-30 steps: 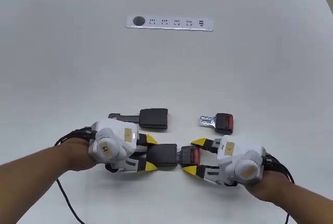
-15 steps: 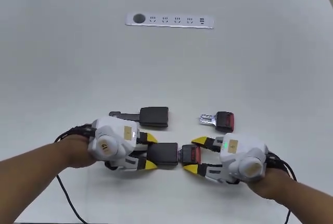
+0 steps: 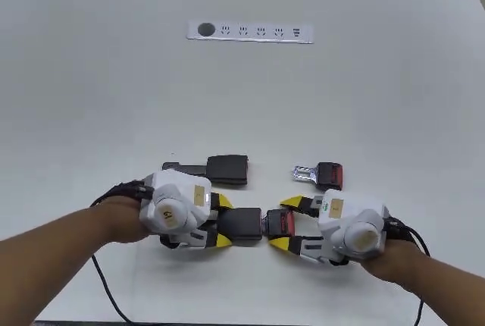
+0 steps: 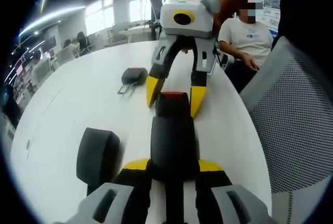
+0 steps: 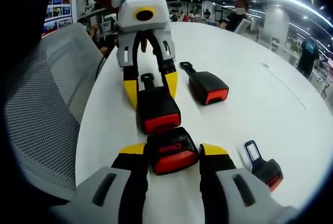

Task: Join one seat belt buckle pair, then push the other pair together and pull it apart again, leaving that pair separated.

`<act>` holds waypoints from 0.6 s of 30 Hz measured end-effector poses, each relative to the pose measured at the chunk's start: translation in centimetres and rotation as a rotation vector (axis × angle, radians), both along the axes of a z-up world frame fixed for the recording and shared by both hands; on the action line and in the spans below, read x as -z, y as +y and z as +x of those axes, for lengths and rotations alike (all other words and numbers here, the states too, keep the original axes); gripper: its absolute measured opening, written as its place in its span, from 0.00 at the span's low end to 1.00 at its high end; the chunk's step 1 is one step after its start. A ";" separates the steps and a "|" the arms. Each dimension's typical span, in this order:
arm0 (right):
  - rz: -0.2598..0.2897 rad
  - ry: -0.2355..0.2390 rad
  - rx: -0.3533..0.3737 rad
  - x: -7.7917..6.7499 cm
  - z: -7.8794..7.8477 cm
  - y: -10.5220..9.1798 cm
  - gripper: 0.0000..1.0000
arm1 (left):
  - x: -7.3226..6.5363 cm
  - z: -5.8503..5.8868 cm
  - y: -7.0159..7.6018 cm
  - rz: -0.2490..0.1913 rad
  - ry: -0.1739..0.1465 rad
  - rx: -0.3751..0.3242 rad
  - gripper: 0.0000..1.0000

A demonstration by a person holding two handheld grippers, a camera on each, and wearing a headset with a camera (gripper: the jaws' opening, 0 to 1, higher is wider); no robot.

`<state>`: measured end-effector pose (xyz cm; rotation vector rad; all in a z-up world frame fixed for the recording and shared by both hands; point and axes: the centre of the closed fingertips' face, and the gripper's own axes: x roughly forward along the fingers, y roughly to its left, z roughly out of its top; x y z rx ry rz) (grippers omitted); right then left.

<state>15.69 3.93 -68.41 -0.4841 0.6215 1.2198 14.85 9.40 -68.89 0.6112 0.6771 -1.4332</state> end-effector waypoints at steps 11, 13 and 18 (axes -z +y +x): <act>0.062 -0.069 0.093 -2.3 2.0 0.0 0.85 | -1.9 0.9 0.3 -0.043 -0.003 -0.151 0.70; 0.070 -0.074 0.109 -2.8 2.4 -0.3 0.87 | -2.5 1.5 0.5 -0.060 -0.015 -0.177 0.78; 0.083 -0.090 0.141 -3.8 3.3 -0.9 0.87 | -3.8 2.8 1.4 -0.070 -0.049 -0.221 0.80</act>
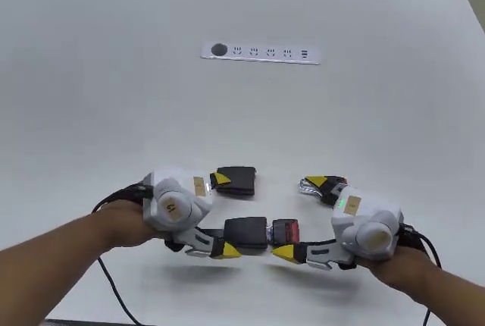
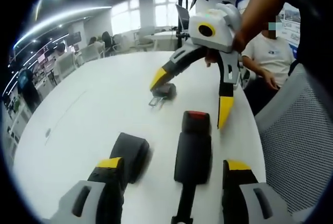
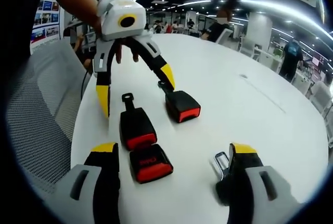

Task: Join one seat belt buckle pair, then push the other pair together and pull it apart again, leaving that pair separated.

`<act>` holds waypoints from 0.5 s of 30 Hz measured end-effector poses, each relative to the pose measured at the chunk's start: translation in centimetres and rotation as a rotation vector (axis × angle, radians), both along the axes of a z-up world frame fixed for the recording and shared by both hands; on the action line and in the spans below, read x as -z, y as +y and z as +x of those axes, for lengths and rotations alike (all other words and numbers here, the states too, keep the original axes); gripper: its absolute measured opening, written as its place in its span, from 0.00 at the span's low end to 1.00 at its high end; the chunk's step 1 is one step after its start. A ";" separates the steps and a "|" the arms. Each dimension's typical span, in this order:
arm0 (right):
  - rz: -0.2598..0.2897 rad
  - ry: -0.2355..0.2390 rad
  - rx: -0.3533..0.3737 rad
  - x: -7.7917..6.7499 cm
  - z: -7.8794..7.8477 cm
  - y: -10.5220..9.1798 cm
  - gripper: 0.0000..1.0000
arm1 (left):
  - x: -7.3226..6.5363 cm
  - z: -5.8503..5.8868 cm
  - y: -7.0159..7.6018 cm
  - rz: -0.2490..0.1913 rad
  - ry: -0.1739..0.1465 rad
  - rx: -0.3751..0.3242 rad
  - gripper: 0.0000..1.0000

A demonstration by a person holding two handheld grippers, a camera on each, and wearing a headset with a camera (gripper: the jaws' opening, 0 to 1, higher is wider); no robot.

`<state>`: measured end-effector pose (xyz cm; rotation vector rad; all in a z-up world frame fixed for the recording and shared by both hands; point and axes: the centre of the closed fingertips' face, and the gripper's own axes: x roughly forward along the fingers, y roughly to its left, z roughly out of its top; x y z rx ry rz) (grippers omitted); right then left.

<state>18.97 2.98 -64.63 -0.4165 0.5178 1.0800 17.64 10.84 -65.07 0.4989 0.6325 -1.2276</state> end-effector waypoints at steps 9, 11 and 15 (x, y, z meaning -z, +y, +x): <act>0.023 -0.037 0.026 -2.2 1.6 -1.1 0.86 | -2.3 2.1 1.0 0.003 -0.061 -0.048 0.82; 0.032 -0.035 0.030 -2.6 2.0 -1.5 0.86 | -2.7 2.6 1.2 0.002 -0.067 -0.056 0.82; 0.040 -0.037 0.039 -2.8 2.7 -2.7 0.87 | -3.3 3.5 1.5 0.003 -0.078 -0.070 0.83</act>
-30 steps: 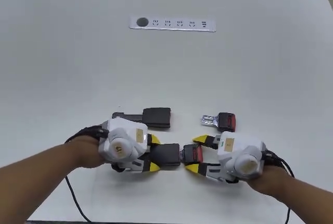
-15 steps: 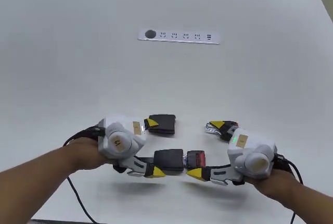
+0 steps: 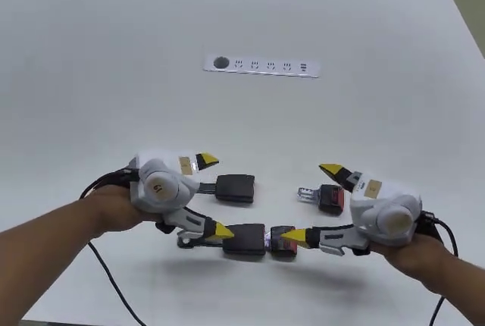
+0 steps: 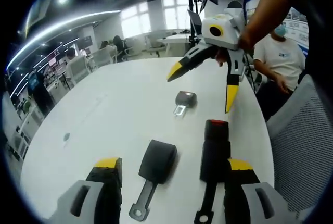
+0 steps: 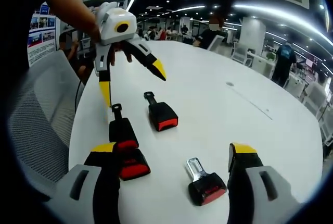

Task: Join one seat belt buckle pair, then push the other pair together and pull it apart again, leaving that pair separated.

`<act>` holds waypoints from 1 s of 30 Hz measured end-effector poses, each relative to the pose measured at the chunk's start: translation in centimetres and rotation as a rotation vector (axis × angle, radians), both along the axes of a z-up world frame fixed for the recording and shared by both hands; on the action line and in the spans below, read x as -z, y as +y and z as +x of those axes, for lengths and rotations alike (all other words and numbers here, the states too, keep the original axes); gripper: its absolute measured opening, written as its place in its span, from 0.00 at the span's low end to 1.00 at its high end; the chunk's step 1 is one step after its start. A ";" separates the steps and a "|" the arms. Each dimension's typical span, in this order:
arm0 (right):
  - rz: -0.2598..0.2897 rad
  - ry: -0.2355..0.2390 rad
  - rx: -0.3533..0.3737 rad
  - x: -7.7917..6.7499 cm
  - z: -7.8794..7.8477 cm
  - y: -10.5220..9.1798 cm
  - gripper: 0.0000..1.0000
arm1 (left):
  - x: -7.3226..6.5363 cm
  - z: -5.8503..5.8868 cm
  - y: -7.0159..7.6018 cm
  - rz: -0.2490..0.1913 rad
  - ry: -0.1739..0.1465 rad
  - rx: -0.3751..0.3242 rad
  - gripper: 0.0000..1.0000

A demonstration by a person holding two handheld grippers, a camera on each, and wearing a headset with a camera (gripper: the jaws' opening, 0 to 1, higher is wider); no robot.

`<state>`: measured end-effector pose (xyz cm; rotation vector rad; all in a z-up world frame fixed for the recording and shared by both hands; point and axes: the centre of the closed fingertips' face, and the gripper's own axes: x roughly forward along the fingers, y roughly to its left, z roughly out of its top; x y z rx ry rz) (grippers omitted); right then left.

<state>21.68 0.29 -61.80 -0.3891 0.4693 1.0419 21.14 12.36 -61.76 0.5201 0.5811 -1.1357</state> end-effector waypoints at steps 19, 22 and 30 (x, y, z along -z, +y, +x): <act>-0.030 0.079 -0.003 1.4 3.1 -4.3 0.84 | 0.5 4.0 1.3 0.039 -0.005 0.016 0.80; -0.037 0.108 -0.015 2.1 3.4 -4.7 0.83 | 1.3 4.3 1.3 0.052 0.005 0.033 0.78; -0.083 0.162 -0.044 4.2 3.4 -5.6 0.78 | 3.5 4.4 1.2 0.079 0.045 0.073 0.71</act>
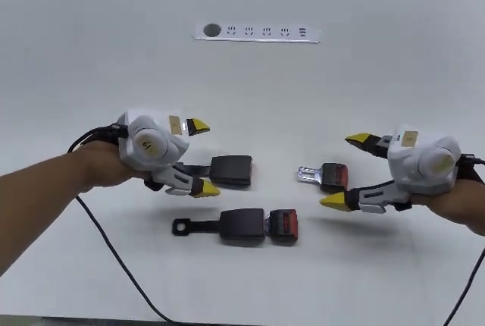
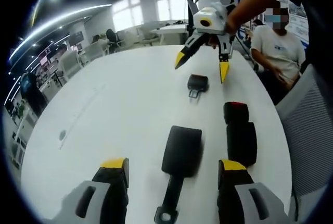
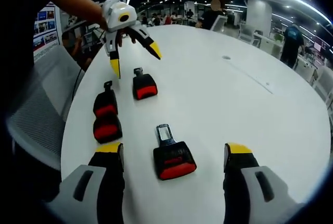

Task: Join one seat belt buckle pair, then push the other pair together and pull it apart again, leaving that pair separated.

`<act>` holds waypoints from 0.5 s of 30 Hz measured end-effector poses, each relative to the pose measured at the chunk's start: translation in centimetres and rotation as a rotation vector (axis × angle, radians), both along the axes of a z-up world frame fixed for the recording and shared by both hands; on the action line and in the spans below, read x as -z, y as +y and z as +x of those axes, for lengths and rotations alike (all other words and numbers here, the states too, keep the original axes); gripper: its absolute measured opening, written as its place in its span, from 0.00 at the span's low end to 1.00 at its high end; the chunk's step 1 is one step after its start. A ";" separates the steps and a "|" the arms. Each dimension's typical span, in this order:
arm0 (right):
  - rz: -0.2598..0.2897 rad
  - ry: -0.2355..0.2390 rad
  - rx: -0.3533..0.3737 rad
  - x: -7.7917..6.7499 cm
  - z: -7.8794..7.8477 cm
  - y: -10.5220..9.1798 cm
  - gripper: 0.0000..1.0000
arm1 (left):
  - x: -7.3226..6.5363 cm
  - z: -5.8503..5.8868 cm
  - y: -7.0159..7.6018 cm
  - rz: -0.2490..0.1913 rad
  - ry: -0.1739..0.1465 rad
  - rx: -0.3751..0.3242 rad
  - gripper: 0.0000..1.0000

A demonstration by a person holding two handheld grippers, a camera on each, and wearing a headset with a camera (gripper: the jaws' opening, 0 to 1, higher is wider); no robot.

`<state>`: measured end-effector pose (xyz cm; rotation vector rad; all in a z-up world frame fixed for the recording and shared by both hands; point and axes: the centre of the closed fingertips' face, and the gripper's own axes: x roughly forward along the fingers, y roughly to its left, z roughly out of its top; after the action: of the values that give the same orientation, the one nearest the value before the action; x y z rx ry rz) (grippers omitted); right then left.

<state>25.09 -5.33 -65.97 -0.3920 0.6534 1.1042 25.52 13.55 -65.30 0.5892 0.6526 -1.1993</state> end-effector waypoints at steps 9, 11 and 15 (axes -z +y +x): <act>-0.030 0.056 -0.020 1.9 -0.1 -0.4 0.71 | 2.6 -0.1 -0.4 0.035 0.042 0.048 0.63; -0.033 0.061 -0.024 2.3 0.0 -0.5 0.70 | 3.0 -0.1 -0.4 0.041 0.047 0.057 0.61; -0.039 0.080 -0.031 2.8 -0.2 -0.6 0.68 | 3.8 -0.1 -0.6 0.045 0.065 0.077 0.55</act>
<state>24.91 -5.92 -68.73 -0.3944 0.7425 1.1426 25.43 12.91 -69.05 0.6196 0.7194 -1.2825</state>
